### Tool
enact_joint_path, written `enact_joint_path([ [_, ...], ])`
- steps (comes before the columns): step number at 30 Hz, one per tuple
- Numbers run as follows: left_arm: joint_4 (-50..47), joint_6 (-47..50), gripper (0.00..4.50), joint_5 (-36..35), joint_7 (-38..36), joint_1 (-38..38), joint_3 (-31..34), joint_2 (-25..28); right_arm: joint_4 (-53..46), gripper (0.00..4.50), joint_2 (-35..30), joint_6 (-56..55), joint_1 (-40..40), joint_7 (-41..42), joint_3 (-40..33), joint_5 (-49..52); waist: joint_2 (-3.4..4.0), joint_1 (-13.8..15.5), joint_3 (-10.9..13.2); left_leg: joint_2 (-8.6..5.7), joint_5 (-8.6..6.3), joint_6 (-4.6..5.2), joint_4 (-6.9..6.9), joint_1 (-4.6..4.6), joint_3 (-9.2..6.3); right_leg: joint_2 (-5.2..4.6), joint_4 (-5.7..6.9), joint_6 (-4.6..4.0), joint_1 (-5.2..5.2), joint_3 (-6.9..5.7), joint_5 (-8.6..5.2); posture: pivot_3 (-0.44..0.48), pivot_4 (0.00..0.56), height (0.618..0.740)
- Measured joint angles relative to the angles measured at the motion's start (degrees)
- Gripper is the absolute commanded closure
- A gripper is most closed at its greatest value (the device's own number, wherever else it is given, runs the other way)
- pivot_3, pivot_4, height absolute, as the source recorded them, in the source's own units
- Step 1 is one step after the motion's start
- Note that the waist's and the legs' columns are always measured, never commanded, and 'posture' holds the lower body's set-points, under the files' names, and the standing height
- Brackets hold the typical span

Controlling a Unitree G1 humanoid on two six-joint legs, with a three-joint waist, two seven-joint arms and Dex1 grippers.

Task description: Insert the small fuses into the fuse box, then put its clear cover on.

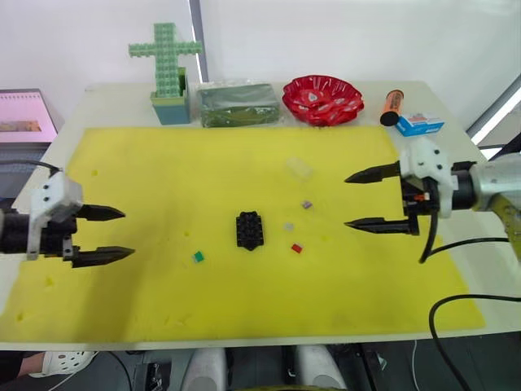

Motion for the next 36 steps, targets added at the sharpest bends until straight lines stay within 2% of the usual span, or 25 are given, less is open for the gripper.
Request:
enact_joint_path([
  [1, -0.13, 2.18, 0.00, -1.00, 0.52, -1.10, -1.60, -1.09, -1.00, 0.03, 1.32, 0.93, -0.76, -0.53, 0.57, 0.63, 0.00, -0.03, 0.00, 0.00, 0.00, 0.00, 0.02, 0.00, -0.01, 0.00, 0.01, 0.00, 0.01, 0.00, 0.00, 0.000, 0.150, 0.740],
  [4, -0.22, 7.80, 0.58, -4.02, 1.11, -4.39, -5.14, -3.13, -4.29, 0.00, 4.09, 3.02, -2.26, -2.25, 2.12, 2.07, -0.01, 0.02, 0.00, 0.00, 0.00, 0.00, 0.03, -0.02, -0.05, 0.03, 0.02, 0.01, 0.00, 0.00, 0.01, 0.000, 0.150, 0.740],
  [7, 0.53, 13.71, 1.60, -6.68, 1.56, -7.95, -7.62, -4.45, -6.66, 0.00, 5.56, 4.41, -2.67, -3.78, 2.85, 2.88, -0.01, 0.14, -0.01, -0.05, 0.00, 0.00, 0.05, -0.03, -0.09, 0.03, 0.02, 0.01, 0.02, -0.01, 0.01, 0.000, 0.150, 0.740],
  [13, 6.56, 27.01, 1.60, -11.08, -0.20, -17.34, -15.21, -6.06, -9.97, 0.00, 7.97, 5.78, -3.51, -5.31, 5.54, 3.62, -0.07, -0.02, -0.03, -0.05, 0.00, 0.00, 0.08, -0.03, -0.13, 0.08, 0.04, 0.01, 0.05, -0.02, 0.01, 0.000, 0.150, 0.740],
  [21, 15.41, 32.05, 1.60, -10.24, -2.49, -24.74, -23.63, -8.90, -10.69, 0.00, 8.62, 5.80, -3.81, -6.25, 6.08, 3.61, -0.07, 0.05, -0.03, -0.05, 0.00, 0.01, 0.10, -0.04, -0.15, 0.11, 0.04, 0.01, 0.05, -0.02, 0.01, 0.000, 0.150, 0.740],
  [28, 17.49, 29.76, 1.60, -6.38, -3.66, -25.96, -29.50, -11.11, -11.73, 0.00, 8.63, 5.72, -3.20, -7.04, 6.06, 3.62, -0.08, 0.01, -0.03, -0.05, 0.00, 0.00, 0.10, -0.04, -0.17, 0.12, 0.05, 0.01, 0.04, -0.02, 0.00, 0.000, 0.150, 0.740],
  [36, 20.34, 26.24, 1.60, -3.18, -5.01, -26.88, -30.17, -13.56, -12.08, 0.00, 8.48, 5.72, -1.92, -7.85, 5.94, 3.63, -0.08, 0.22, -0.03, -0.06, 0.01, 0.01, 0.14, -0.04, -0.18, 0.11, 0.05, 0.01, 0.08, -0.02, 0.00, 0.000, 0.150, 0.740],
])
